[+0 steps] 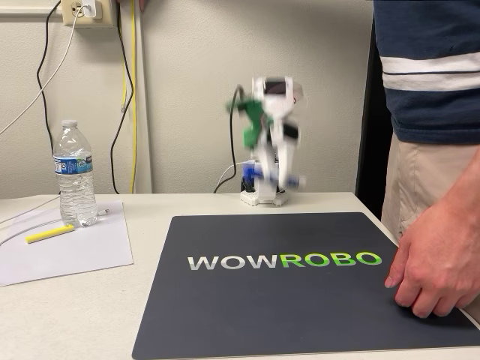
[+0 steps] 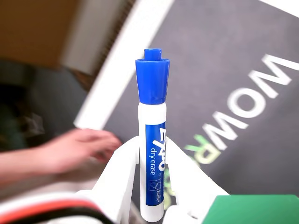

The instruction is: Pick up the blue marker.

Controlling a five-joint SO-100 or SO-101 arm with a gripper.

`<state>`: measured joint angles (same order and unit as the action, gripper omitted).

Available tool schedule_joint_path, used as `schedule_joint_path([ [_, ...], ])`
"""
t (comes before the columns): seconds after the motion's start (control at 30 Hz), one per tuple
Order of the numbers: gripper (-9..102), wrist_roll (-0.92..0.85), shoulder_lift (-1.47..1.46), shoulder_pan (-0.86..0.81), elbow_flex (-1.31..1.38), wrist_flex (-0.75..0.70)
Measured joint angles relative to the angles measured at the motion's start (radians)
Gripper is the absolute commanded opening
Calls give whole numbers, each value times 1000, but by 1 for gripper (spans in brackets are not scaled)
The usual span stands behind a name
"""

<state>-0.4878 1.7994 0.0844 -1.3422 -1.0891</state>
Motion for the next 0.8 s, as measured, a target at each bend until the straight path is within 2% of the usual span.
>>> schedule_joint_path([
  [0.27, 4, 210, 175, 25, -46, 130],
  [0.43, 4, 273, 403, 32, -347, 341],
  [0.8, 4, 353, 626, 46, -663, 558],
])
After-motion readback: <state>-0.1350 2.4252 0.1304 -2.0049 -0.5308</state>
